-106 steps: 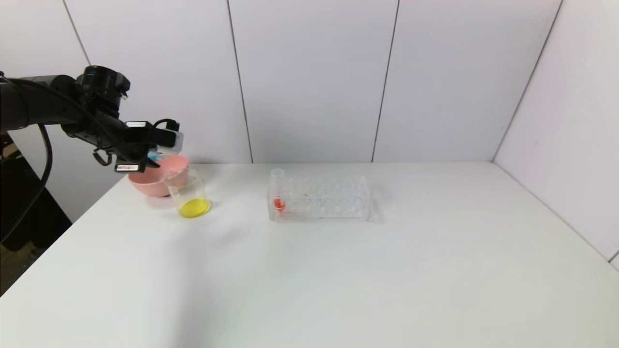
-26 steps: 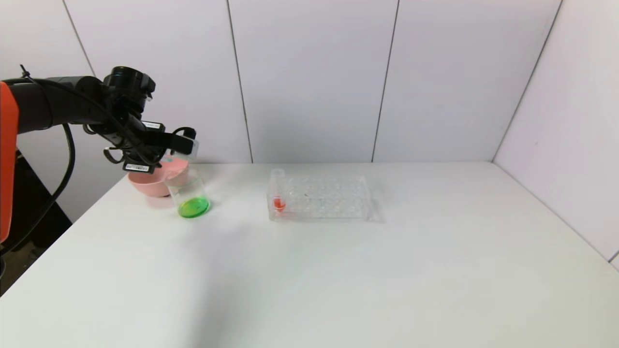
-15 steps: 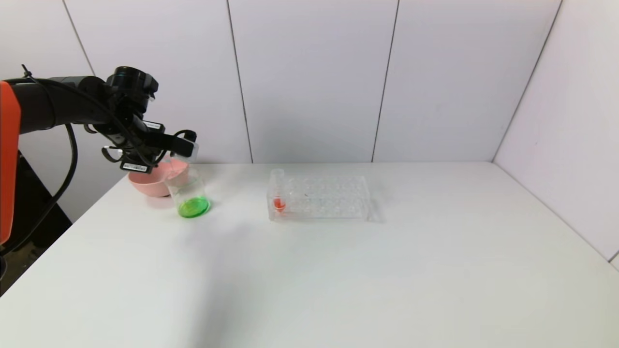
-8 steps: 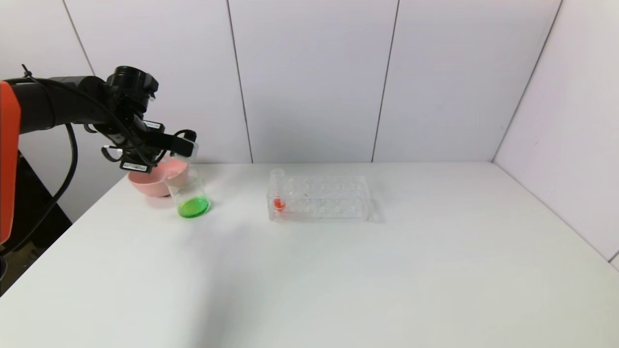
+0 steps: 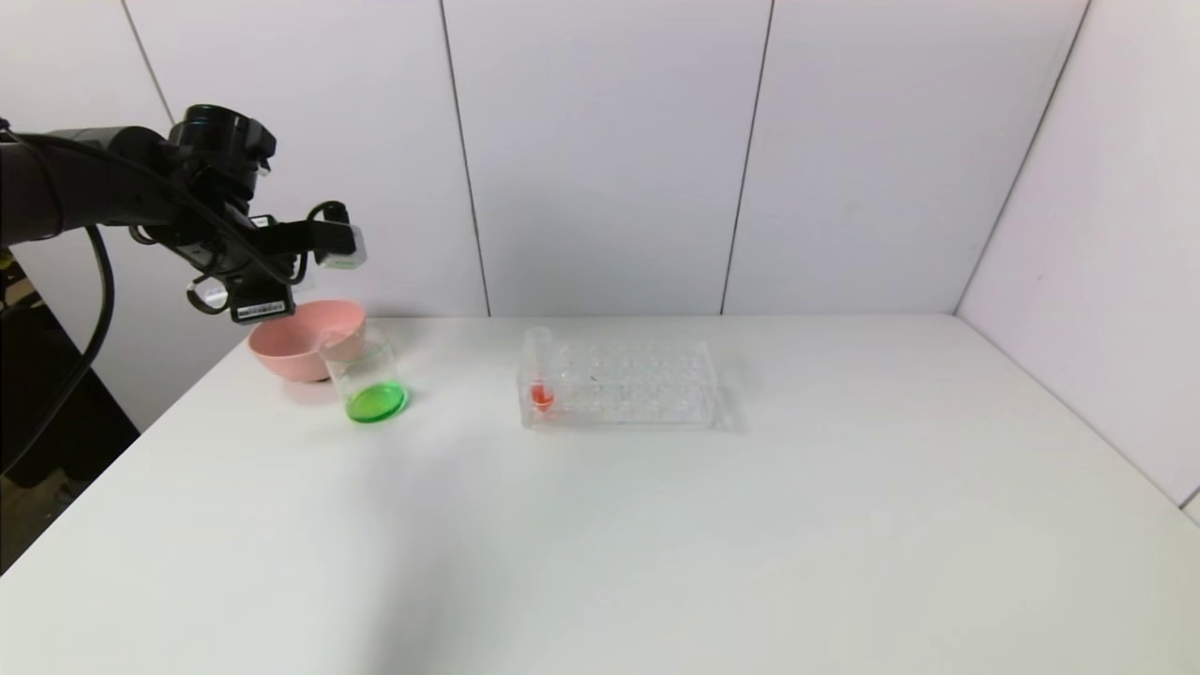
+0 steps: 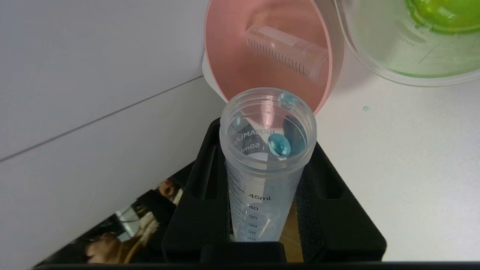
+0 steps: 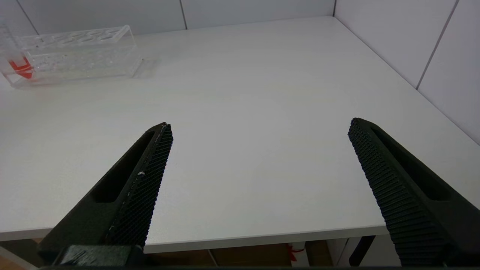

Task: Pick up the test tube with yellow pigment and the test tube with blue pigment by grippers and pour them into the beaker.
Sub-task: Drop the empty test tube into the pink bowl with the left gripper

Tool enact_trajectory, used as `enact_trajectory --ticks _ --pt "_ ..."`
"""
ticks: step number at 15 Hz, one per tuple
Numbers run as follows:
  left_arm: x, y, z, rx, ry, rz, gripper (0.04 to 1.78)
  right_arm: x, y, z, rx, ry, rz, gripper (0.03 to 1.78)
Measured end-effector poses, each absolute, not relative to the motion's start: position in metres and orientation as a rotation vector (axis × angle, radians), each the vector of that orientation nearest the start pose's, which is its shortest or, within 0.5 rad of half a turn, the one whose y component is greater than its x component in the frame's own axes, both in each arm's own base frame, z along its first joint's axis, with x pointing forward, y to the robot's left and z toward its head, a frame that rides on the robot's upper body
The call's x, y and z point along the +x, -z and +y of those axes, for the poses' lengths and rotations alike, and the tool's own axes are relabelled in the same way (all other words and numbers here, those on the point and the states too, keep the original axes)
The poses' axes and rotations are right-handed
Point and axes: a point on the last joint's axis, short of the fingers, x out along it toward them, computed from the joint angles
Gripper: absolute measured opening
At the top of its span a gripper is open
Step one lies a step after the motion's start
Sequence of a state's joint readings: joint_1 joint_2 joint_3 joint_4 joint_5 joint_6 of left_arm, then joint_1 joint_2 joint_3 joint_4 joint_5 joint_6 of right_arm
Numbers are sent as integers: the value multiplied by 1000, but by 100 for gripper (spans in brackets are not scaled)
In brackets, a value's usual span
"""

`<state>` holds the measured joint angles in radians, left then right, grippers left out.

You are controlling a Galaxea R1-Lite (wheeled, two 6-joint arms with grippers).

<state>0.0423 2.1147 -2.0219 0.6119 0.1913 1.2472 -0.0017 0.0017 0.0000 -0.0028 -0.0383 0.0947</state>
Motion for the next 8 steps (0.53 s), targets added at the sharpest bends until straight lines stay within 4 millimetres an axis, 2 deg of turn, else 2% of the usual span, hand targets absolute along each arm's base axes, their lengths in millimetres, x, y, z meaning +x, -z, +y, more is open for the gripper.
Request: enact_trajectory --ticks 3,6,8 --pt "410 -256 33 953 225 677 50 -23 -76 -1 95 40 -3 171" --pt "411 -261 58 678 261 549 50 -23 -76 -1 95 40 -3 171" --pt "411 -262 64 524 260 522 50 -23 -76 -1 95 40 -3 171"
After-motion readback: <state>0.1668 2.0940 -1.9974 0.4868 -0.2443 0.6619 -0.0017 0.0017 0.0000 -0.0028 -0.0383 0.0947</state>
